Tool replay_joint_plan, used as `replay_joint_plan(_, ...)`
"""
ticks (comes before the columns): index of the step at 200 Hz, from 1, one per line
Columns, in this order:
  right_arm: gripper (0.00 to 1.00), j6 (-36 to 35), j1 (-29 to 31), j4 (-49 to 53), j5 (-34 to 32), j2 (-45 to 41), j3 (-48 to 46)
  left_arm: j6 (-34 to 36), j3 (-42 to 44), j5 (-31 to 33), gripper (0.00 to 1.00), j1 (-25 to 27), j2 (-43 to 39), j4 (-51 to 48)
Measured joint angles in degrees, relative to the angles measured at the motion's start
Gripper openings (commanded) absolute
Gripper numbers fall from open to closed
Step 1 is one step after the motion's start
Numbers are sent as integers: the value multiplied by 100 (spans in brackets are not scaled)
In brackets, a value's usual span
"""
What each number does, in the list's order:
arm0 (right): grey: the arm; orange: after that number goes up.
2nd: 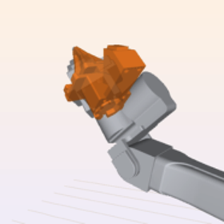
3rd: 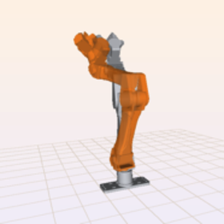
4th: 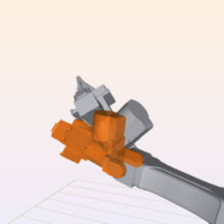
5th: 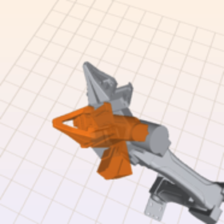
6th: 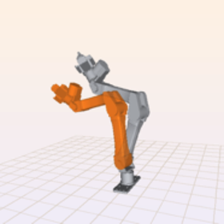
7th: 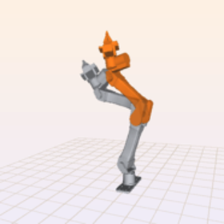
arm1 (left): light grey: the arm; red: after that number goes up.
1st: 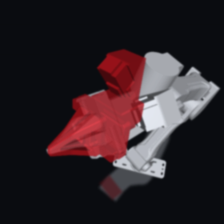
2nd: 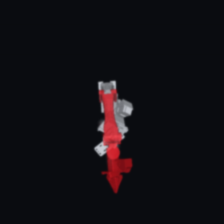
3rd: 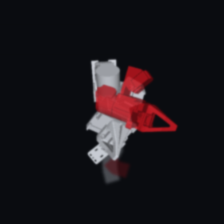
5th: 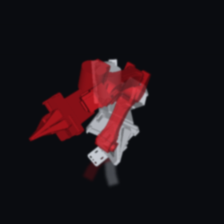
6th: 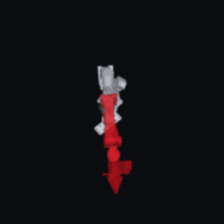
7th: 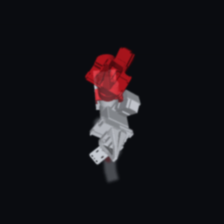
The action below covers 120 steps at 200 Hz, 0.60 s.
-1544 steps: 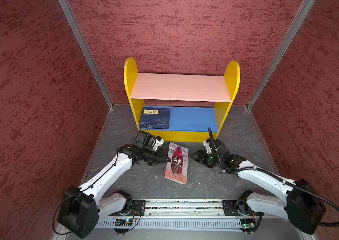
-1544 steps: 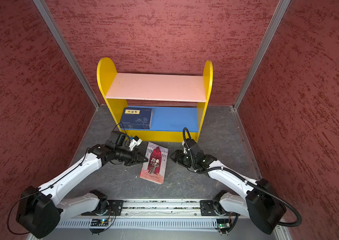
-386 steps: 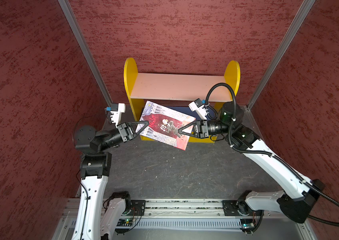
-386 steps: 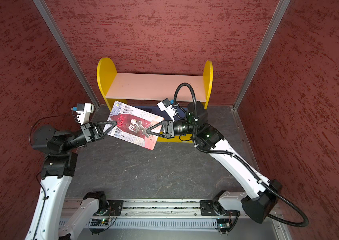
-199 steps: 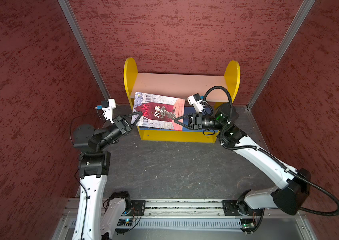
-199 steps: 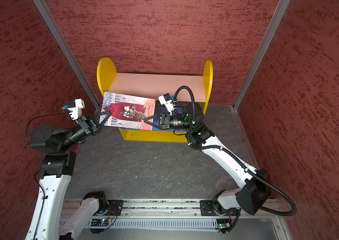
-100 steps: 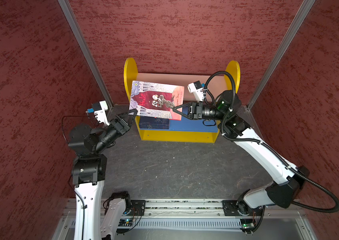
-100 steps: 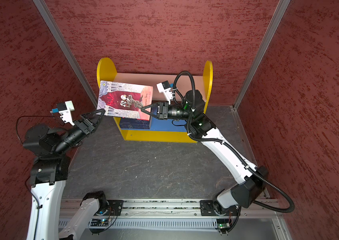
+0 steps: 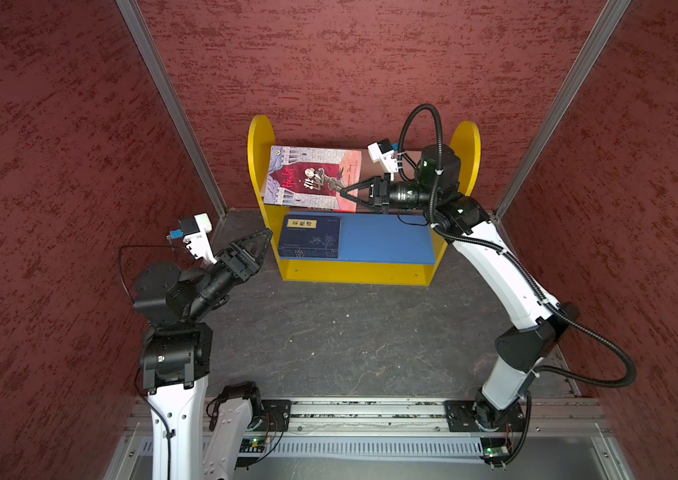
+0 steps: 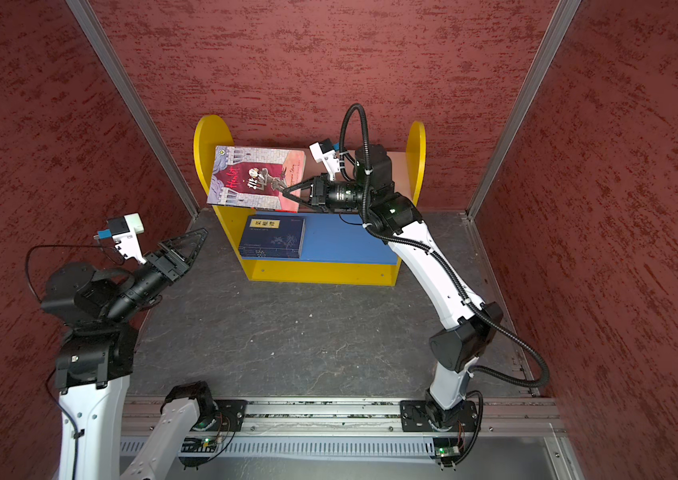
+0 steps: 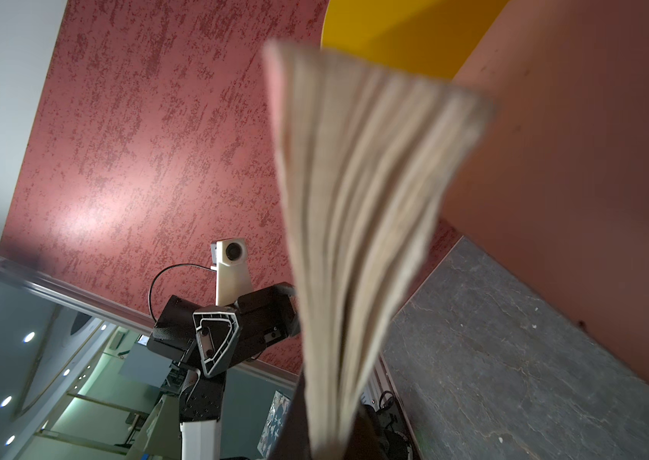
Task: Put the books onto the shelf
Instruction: 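Carry the Hamlet book onto the pink shelf with the right gripper while the left releases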
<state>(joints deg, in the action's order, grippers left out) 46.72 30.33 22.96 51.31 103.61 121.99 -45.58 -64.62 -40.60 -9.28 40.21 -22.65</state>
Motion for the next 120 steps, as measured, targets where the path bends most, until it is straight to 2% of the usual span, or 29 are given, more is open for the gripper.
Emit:
replay_joint_plan(28, 0, -267, -9, 791, -168, 667, 1167, -68, 63, -87, 82, 0, 63, 42)
replay_joint_plan(62, 0, -280, -39, 1182, -232, 1255, 2098, -118, 68, -170, 82, 0, 109, 116)
replay_joint_plan(120, 0, -81, -197, 1257, -227, 1622, 2400, -111, 68, -306, 83, 7, 122, 177)
